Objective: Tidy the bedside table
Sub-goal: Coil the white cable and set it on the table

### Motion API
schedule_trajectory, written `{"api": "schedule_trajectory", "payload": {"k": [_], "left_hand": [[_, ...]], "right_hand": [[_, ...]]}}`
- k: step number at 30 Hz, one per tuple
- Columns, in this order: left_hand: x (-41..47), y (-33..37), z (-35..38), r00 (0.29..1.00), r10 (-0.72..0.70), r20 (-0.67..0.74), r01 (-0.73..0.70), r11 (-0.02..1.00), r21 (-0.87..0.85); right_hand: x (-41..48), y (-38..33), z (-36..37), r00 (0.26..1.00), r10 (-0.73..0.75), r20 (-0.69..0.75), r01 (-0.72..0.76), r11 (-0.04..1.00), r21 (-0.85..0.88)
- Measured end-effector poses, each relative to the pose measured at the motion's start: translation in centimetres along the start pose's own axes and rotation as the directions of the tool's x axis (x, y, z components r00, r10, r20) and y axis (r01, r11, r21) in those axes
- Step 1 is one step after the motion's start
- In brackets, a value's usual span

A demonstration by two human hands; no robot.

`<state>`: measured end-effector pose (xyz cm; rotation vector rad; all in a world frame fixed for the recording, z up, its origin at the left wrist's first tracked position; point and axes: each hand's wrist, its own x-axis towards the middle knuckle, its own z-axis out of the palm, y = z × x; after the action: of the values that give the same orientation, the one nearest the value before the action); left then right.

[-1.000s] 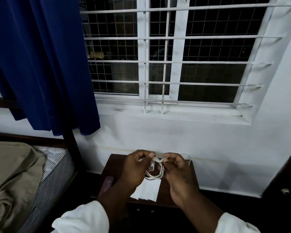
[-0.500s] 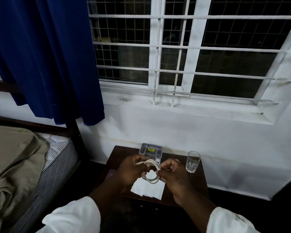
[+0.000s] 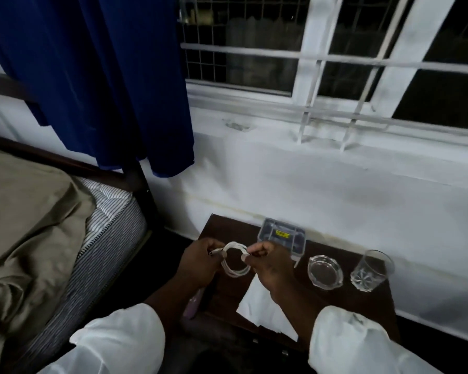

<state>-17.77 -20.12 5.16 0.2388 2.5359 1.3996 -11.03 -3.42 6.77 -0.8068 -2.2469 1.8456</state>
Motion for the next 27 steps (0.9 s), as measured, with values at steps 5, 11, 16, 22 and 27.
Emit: {"api": "schedule_trajectory", "payload": {"k": [5, 11, 16, 22, 27], "left_hand": [[4.5, -2.8, 0.0, 0.997, -0.051, -0.059, 0.050, 0.999, -0.018], [9.7, -6.7, 1.2, 0.982, -0.124, -0.145, 0.132, 0.990, 0.042], [12.7, -9.2, 1.9, 0.984, -0.105, -0.146, 0.128, 0.978, 0.163], [15.0, -10.7, 2.3, 0.993, -0.036, -0.113, 0.066, 0.960, 0.273], [15.2, -11.9, 2.6, 0.994, -0.003, -0.113, 0.036, 0.956, 0.290]], "right_hand": [[5.4, 2.0, 3.7, 0.998, -0.054, -0.023, 0.050, 0.987, -0.150], [9.8, 4.9, 7.2, 0.997, -0.055, -0.045, 0.043, 0.972, -0.232], [11.9, 6.6, 9.3, 0.990, -0.127, -0.059, 0.097, 0.924, -0.371], [13.8, 8.1, 10.4, 0.985, -0.173, -0.026, 0.144, 0.885, -0.443], [13.9, 9.1, 10.7, 0.976, -0.216, 0.001, 0.197, 0.888, -0.415]]}}
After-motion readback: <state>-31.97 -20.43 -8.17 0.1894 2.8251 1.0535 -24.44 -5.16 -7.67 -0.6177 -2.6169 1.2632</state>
